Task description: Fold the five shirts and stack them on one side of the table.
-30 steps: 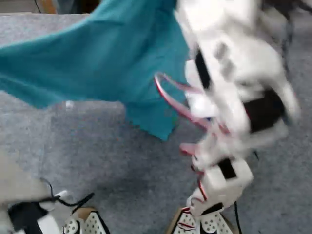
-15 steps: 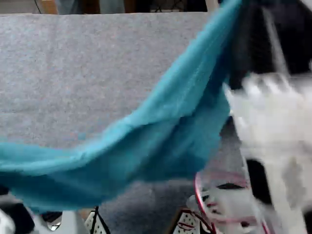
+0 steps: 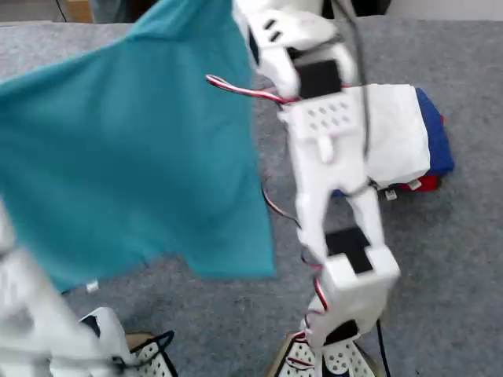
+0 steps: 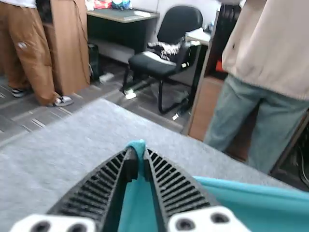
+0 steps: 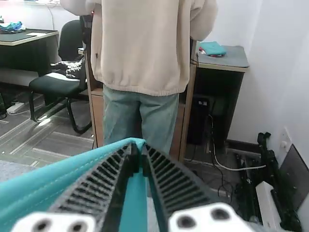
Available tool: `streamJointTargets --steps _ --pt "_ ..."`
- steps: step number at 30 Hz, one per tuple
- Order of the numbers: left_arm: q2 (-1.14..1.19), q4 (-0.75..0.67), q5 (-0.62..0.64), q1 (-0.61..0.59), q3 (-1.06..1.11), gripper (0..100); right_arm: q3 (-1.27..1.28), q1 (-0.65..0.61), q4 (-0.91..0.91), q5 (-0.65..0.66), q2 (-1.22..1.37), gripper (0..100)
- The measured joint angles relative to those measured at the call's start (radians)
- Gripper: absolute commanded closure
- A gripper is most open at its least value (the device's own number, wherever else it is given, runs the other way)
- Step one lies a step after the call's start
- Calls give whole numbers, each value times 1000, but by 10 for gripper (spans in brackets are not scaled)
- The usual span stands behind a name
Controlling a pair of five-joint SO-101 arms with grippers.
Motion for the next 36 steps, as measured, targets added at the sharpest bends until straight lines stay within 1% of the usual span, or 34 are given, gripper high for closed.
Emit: streamJointTargets --steps 1,3,5,7,10,13,16,19,22,27,30,34,36 --pt "37 -130 3 14 61 970 -11 -5 -37 0 49 985" --pt "114 -318 6 41 74 970 -57 -9 -69 0 150 985" --pt "201 -397 6 61 41 970 -138 -11 -81 0 253 985" --pt "322 -427 6 66 -14 970 -238 -11 -84 0 351 985" --pt "499 -440 6 71 -107 970 -396 -11 -34 0 462 985" --pt "620 -440 6 71 -158 970 -549 -11 109 0 532 985" --pt "655 -427 6 72 -160 970 -686 -11 284 0 580 985" --pt "666 -379 6 72 -153 970 -807 -15 465 0 617 985" --pt "667 -350 -14 63 -97 970 -901 -32 661 0 641 985" --pt "667 -345 -35 11 -15 970 -939 -74 1003 2 643 985" --pt "667 -339 -83 -26 23 970 -939 -77 1174 2 643 985" --pt "667 -339 -161 -38 103 971 -939 -77 1229 18 640 985" --pt "667 -339 -178 -40 150 971 -939 -83 1235 44 623 985"
